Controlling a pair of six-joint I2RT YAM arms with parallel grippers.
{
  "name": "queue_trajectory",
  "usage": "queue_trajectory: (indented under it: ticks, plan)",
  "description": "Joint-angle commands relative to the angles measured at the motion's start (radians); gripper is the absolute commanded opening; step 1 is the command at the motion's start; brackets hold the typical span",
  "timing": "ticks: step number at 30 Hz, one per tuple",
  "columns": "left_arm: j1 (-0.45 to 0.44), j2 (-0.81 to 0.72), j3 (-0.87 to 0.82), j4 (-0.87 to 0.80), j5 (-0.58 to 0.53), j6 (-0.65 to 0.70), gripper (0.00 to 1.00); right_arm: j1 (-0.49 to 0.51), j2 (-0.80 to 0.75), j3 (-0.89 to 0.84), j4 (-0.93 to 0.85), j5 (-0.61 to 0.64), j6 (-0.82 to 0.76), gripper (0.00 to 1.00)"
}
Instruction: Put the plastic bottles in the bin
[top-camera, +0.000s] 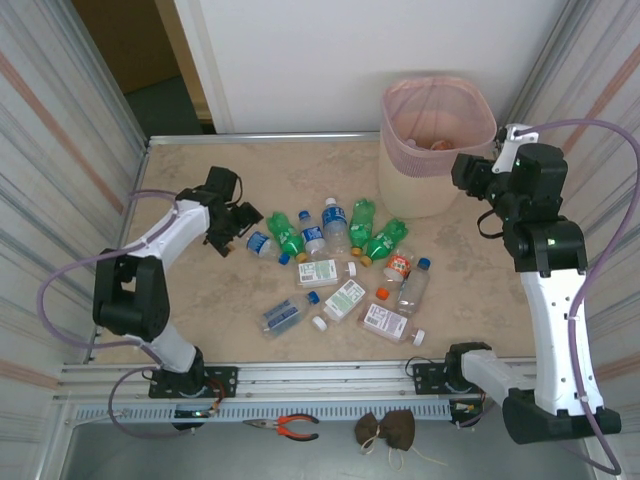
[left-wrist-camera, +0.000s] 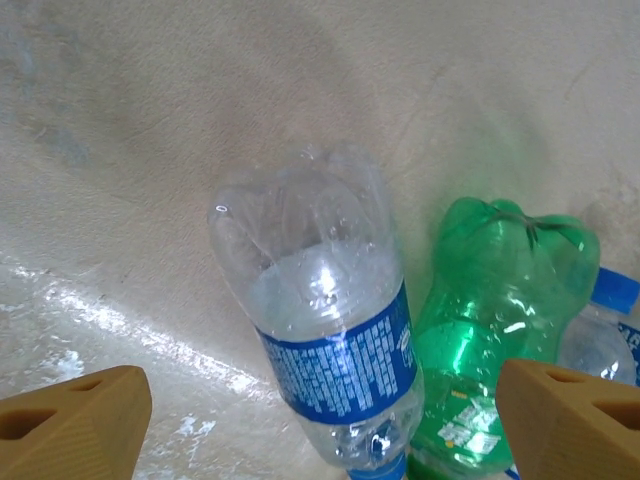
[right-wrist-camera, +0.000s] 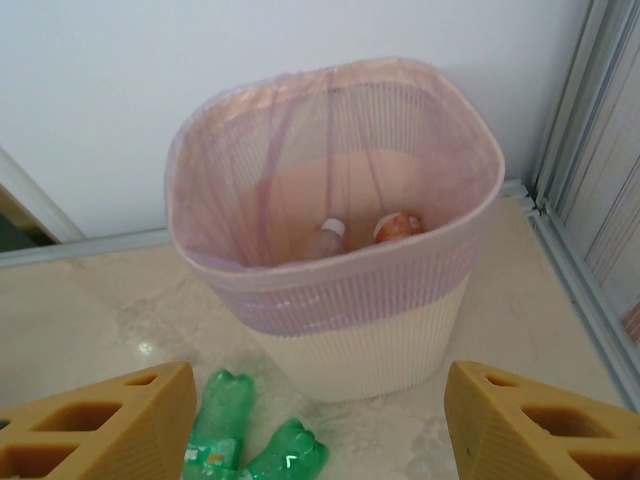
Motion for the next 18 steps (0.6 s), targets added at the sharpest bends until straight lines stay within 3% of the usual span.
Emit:
queue_trajectory:
  ticks: [1, 18]
  plan:
    - [0.01, 0.055, 0.059, -0.047, 0.01, -0.063, 0.89, 0.008, -0.014, -0.011, -0.029, 0.004, 0.024, 0.65]
    - [0.019, 0.248, 0.108, 0.001, 0.016, -0.127, 0.75, 0.01, -0.068, 0.015, -0.101, 0.02, -0.004, 0.66]
